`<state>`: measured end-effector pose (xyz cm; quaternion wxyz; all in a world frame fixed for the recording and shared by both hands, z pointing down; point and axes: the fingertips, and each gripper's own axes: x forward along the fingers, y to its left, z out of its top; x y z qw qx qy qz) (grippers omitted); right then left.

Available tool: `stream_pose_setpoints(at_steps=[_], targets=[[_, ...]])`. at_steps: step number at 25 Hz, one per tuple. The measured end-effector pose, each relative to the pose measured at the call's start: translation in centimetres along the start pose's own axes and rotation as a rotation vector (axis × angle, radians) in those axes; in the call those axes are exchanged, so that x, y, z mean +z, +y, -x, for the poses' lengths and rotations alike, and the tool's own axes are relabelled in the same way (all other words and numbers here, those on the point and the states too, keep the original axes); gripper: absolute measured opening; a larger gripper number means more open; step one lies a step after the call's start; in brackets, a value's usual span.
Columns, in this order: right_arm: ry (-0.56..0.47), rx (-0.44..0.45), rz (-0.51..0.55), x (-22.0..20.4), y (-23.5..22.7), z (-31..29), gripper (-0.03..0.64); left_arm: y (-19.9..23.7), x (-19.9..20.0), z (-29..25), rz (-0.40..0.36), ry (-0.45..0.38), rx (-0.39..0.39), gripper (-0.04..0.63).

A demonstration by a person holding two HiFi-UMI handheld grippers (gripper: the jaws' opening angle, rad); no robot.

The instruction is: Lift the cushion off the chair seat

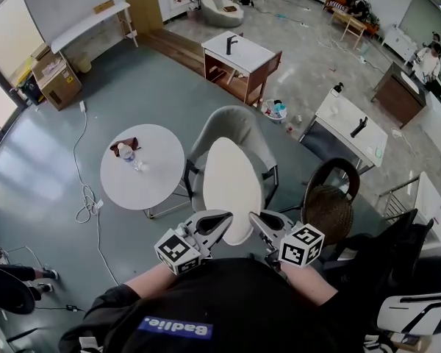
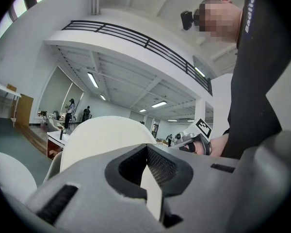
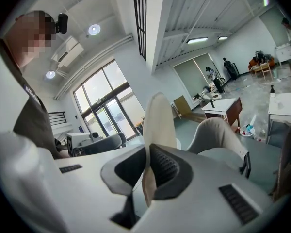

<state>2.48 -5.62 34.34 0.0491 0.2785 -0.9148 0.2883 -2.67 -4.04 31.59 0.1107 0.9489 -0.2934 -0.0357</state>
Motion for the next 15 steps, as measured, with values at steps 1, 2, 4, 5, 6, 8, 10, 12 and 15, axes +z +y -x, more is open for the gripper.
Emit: stream_pose_setpoints(at_steps=[1, 2, 4, 5, 6, 8, 10, 12, 15], targets=[[0.001, 0.003, 0.0, -0.01, 0.04, -0.03, 0.041, 0.04, -0.05, 0.01, -0.003, 0.0, 0.001, 0.012], [0.001, 0.005, 0.0, 0.0, 0.1, -0.09, 0.041, 0.08, -0.11, 0.06, -0.009, 0.0, 0.0, 0.012], [0.001, 0.008, -0.001, 0.06, 0.32, -0.27, 0.041, 0.17, -0.04, 0.2, -0.01, 0.0, 0.001, 0.012], [0.001, 0.009, -0.003, 0.08, 0.42, -0.36, 0.041, 0.19, 0.09, 0.26, -0.004, 0.0, 0.004, 0.012], [0.001, 0.011, -0.004, 0.1, 0.49, -0.4, 0.041, 0.21, 0.21, 0.28, 0.002, 0.0, 0.007, 0.012], [0.0, 0.013, -0.005, 0.11, 0.5, -0.38, 0.041, 0.21, 0.19, 0.25, 0.007, -0.002, 0.009, 0.012], [-0.002, 0.015, -0.007, 0.15, 0.51, -0.42, 0.041, 0.26, 0.02, 0.27, 0.007, -0.005, 0.008, 0.012], [-0.002, 0.016, -0.009, 0.15, 0.59, -0.48, 0.041, 0.3, 0.01, 0.36, 0.009, 0.001, 0.012, 0.012], [-0.002, 0.016, -0.012, 0.14, 0.7, -0.49, 0.041, 0.29, 0.2, 0.47, 0.013, 0.008, 0.021, 0.012]])
